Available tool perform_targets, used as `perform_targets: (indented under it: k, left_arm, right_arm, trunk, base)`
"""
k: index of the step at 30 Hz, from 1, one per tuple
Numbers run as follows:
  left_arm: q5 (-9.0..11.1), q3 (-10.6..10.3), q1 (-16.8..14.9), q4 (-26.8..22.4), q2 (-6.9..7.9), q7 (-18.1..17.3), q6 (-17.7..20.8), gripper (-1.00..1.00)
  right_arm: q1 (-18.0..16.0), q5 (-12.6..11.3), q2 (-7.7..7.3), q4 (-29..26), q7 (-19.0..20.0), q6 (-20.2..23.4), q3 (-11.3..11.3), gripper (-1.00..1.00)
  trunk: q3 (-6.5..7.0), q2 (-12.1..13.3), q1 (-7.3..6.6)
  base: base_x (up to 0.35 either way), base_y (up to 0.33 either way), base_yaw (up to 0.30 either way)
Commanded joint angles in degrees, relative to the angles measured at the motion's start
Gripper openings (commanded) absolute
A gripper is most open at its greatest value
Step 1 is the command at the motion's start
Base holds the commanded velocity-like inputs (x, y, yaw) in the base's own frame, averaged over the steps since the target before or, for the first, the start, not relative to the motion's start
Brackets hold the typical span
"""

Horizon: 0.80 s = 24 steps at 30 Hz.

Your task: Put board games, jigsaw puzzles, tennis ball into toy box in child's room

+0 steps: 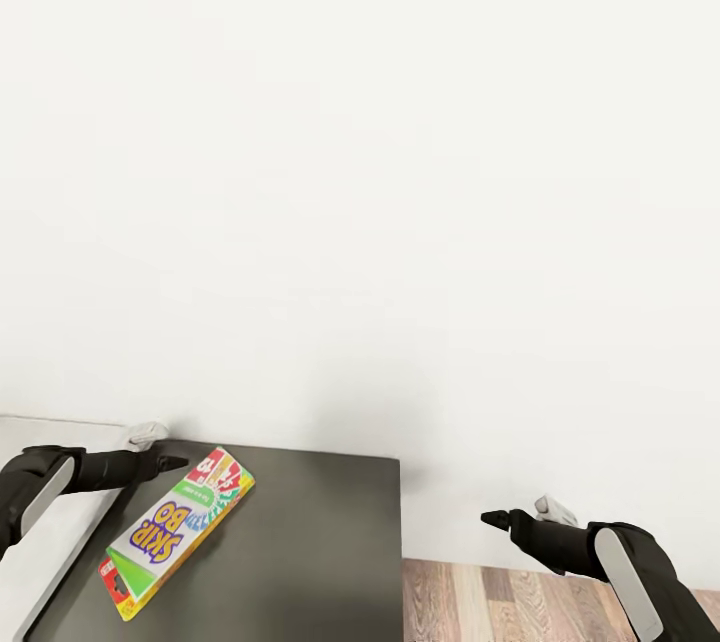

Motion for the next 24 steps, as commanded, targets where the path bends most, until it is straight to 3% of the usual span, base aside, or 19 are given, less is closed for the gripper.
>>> perform_targets:
  k: [1, 24]
  left_arm:
    - [0.5, -0.3, -0.1, 0.0, 0.09, 0.1, 0.4, 1.00]
    - [0.5, -0.4, -0.1, -0.1, -0.22, 0.1, 0.3, 1.00]
  right_arm:
    - [-0.1, 0.6, 0.02, 0.0, 0.6, 0.3, -0.1, 1.00]
    - [-0.1, 0.6, -0.02, 0.0, 0.6, 0.3, -0.1, 1.00]
  trunk:
    - [-0.22, -0.1, 0.03]
    - [-2.39, -0.1, 0.03]
  base:
    - [0.000, 0.000, 0.000]
    - [0.000, 0.000, 0.000]
